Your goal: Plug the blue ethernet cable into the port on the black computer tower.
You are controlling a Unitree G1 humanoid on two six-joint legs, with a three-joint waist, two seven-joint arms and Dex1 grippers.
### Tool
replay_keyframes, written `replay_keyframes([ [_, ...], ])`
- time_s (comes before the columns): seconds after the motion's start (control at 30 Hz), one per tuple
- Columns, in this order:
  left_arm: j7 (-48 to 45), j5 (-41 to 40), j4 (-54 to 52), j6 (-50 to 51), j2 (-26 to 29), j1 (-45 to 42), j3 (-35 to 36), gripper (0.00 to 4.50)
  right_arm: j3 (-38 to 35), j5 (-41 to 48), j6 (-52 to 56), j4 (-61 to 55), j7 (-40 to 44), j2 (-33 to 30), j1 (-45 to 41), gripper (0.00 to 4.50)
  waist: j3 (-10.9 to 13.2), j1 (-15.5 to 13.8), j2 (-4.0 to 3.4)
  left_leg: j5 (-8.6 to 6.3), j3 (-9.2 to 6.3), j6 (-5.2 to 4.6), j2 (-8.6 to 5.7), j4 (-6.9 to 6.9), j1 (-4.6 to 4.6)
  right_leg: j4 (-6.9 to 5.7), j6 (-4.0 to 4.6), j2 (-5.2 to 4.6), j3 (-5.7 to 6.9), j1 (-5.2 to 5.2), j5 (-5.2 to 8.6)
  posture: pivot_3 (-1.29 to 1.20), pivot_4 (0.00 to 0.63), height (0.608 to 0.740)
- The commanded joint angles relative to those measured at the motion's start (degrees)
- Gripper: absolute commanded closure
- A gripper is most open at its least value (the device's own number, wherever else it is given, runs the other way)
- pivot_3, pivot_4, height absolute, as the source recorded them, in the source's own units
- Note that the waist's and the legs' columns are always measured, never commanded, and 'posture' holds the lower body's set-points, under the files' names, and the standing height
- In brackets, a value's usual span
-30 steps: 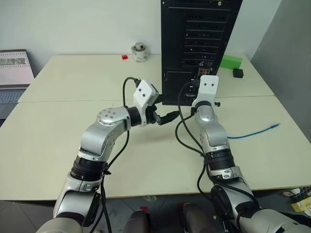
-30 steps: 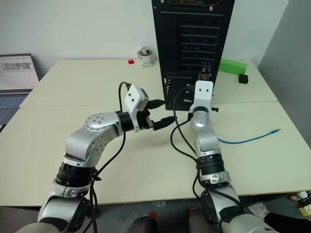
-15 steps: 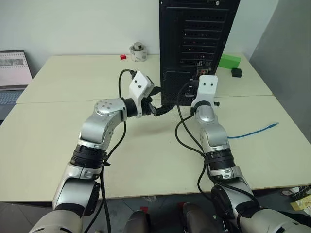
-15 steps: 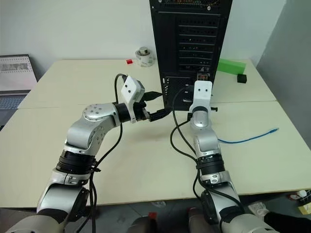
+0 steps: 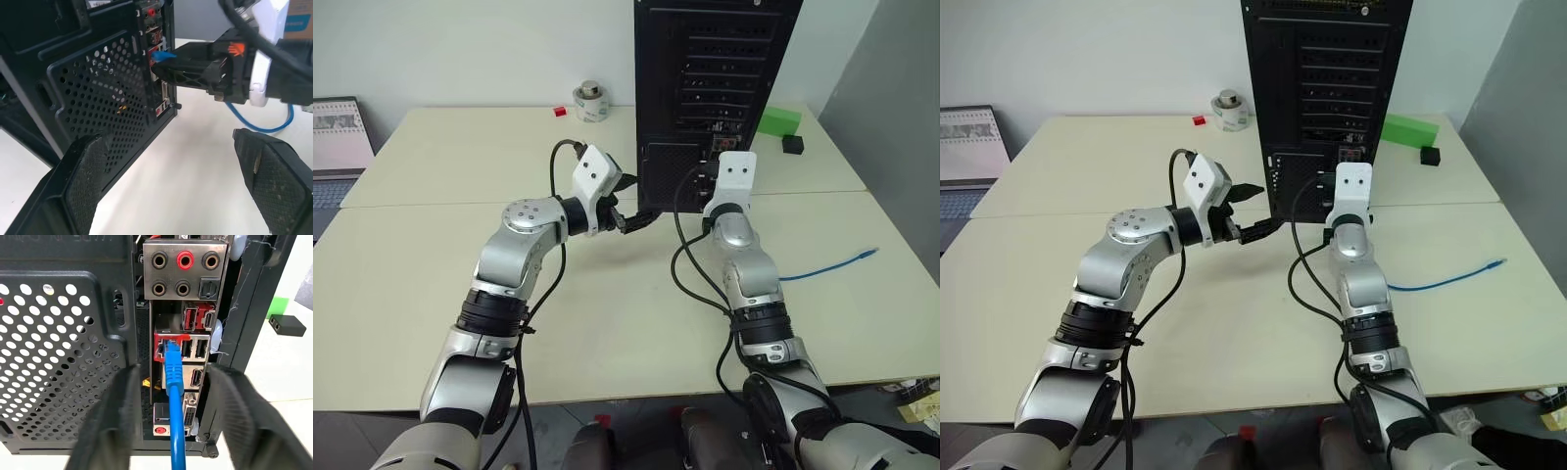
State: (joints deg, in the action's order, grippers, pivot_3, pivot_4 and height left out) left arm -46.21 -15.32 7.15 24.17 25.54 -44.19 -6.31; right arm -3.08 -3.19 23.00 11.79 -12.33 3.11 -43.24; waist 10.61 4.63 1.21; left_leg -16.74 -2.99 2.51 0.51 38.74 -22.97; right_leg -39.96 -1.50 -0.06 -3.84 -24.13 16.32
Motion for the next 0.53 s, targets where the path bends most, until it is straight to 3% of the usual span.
replay_keyframes([
  [0.03,2.3,1.6,-0.8,-1.2,0.7,-0.3,1.7,0.27,0.7,0.8,3.0,-10.0,3.2,-1.8,2.3,1.18,0.0,0.0,0.00,0.02,0.00,0.03,0.00,0.00,-0.01,0.01,0.00,-0.02,-0.01,-0.01,0.00,0.00,0.150,0.740],
  [0.17,4.2,2.4,-0.1,0.0,2.4,0.2,3.4,0.27,2.1,5.0,10.8,-25.0,14.8,-8.8,7.9,0.30,0.0,-0.2,0.00,-0.05,-0.01,-0.09,-0.02,-0.02,-0.02,0.03,0.00,-0.03,0.00,0.00,0.00,0.00,0.150,0.740],
  [0.33,3.0,2.9,1.8,-1.7,5.2,0.0,4.8,0.27,-0.5,9.8,15.1,-34.4,25.3,-20.0,12.7,0.30,0.0,-0.4,0.00,-0.11,-0.05,-0.20,-0.03,0.00,0.03,0.02,0.00,-0.01,0.11,0.05,0.00,0.00,0.150,0.740],
  [0.53,0.2,2.2,2.9,-2.4,7.9,-0.4,5.5,0.27,-6.2,14.3,13.3,-31.4,34.1,-30.2,14.4,0.30,0.0,-1.2,0.00,-0.07,-0.05,-0.25,-0.06,0.04,0.06,0.01,-0.02,0.08,0.16,0.11,0.00,0.00,0.150,0.740],
])
